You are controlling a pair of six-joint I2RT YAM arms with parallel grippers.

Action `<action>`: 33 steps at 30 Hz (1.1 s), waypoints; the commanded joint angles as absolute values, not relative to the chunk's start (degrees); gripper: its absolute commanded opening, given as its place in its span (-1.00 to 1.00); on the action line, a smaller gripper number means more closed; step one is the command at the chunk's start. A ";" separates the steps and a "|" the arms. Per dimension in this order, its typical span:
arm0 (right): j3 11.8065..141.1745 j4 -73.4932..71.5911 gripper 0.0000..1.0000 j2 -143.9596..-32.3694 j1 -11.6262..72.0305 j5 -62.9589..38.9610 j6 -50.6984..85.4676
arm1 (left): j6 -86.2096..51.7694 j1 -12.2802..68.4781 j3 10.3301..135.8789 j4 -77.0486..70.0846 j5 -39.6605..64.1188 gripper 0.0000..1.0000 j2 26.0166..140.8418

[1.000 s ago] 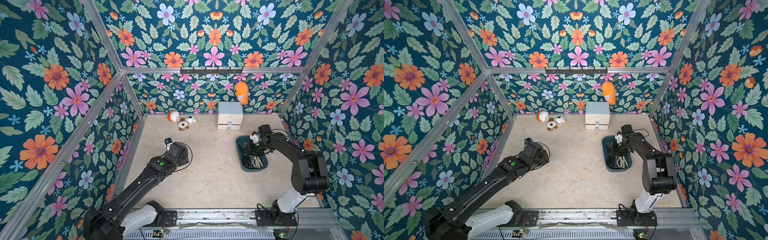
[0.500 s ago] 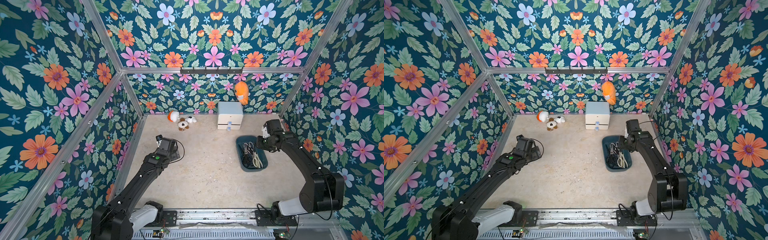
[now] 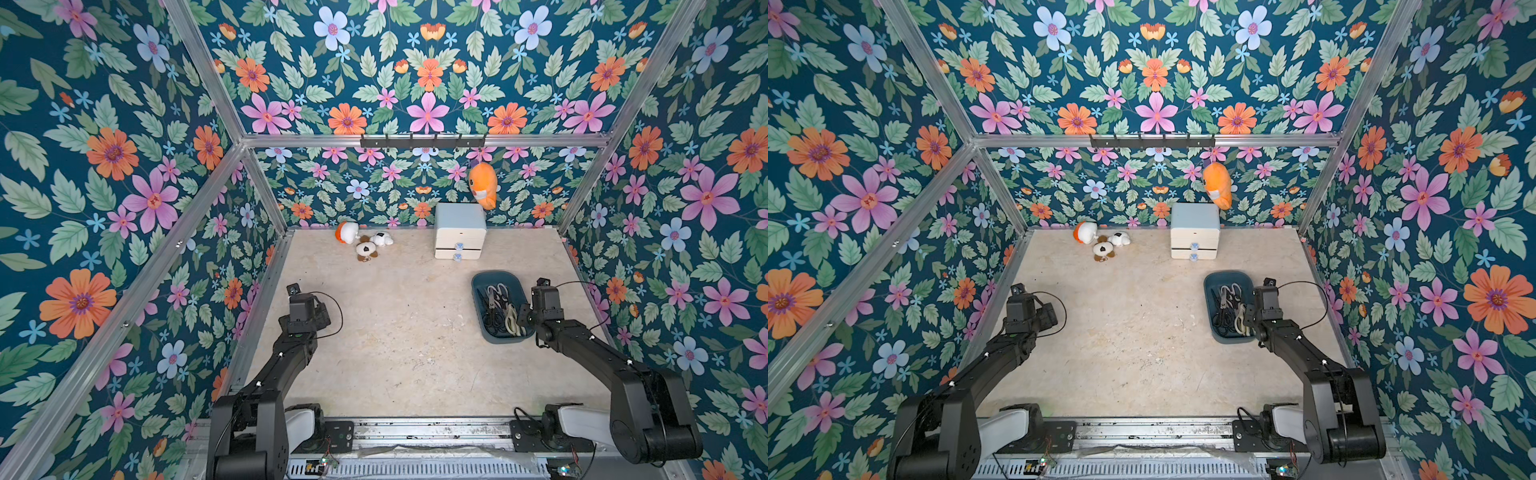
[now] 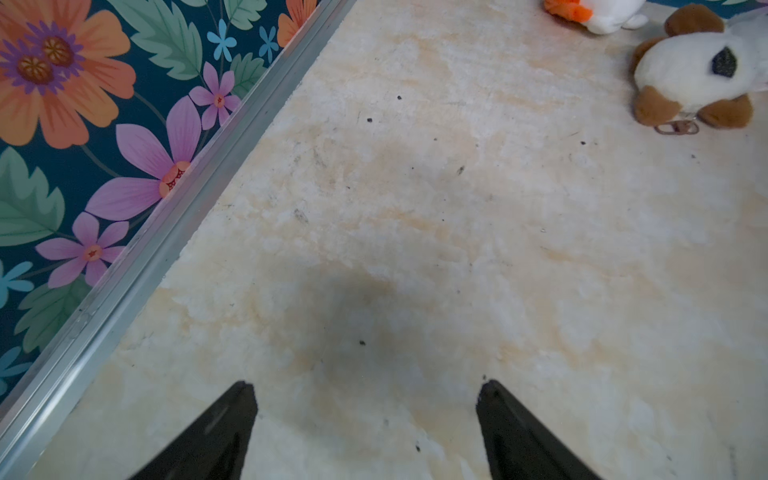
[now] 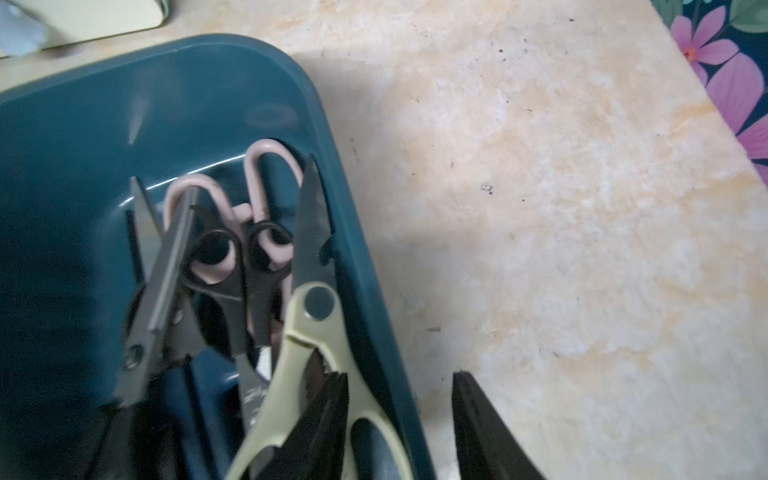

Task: Put the scissors into the storage box
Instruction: Reset both arms

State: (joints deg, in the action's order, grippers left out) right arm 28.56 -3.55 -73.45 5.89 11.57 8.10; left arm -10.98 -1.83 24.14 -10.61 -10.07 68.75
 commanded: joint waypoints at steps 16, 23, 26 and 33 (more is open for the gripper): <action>17.10 -38.59 0.99 -69.61 5.10 5.21 4.37 | -3.71 -2.81 22.53 -53.72 0.10 0.74 86.44; 15.88 -39.29 0.99 -68.41 5.29 10.00 6.09 | -1.82 -2.20 21.91 -57.43 1.89 0.93 89.41; 14.21 -40.16 0.99 -65.52 6.97 11.27 4.97 | -1.76 -0.93 17.20 -67.52 -1.56 0.99 90.92; 18.31 -37.87 0.99 -70.87 6.86 6.74 3.22 | -0.62 -0.26 16.97 -68.00 -1.57 0.99 91.47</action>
State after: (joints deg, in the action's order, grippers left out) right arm 17.15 -37.47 -69.84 6.74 9.56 4.80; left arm -1.39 -0.36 16.84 -64.79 -0.62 91.55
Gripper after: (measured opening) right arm 0.993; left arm 0.992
